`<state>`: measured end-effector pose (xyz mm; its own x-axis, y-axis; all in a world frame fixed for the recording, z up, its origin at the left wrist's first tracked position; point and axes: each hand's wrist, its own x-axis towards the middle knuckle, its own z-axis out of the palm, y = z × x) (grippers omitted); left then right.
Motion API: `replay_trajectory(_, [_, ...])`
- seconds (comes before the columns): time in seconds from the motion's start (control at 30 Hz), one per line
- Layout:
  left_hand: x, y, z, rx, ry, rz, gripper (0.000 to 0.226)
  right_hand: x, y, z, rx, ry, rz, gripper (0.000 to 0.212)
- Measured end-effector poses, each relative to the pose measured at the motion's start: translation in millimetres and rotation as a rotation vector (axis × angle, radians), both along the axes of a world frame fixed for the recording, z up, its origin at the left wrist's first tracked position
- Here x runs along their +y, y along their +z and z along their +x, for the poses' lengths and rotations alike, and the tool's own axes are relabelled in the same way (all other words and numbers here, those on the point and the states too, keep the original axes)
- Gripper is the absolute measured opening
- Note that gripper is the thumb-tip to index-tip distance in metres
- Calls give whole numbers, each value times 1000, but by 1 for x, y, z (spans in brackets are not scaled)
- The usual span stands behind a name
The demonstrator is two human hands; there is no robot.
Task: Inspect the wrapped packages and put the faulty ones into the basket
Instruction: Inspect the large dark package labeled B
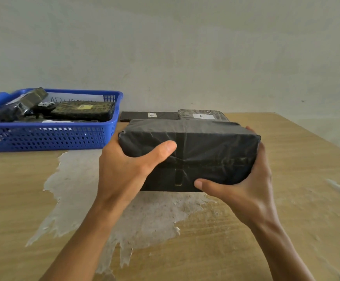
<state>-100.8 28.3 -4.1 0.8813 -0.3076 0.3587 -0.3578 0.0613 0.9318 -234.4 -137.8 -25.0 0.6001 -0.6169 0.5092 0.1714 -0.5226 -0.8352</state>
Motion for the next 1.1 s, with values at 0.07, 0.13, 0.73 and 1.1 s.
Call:
replay_trajectory(0.07, [-2, 1, -2, 20, 86, -13, 67, 2, 0, 1, 19, 17, 1, 124])
replay_trajectory(0.13, [-1, 2, -3, 11, 162, -18, 67, 3, 2, 1, 29, 26, 7, 122])
replay_trajectory(0.73, [0, 3, -11, -8, 0, -124, 57, 20, 21, 8, -220, -164, 220, 98])
replay_trajectory(1.1, [8, 2, 10, 291, -346, -171, 72, -9, 26, -20, -447, 96, 316, 28])
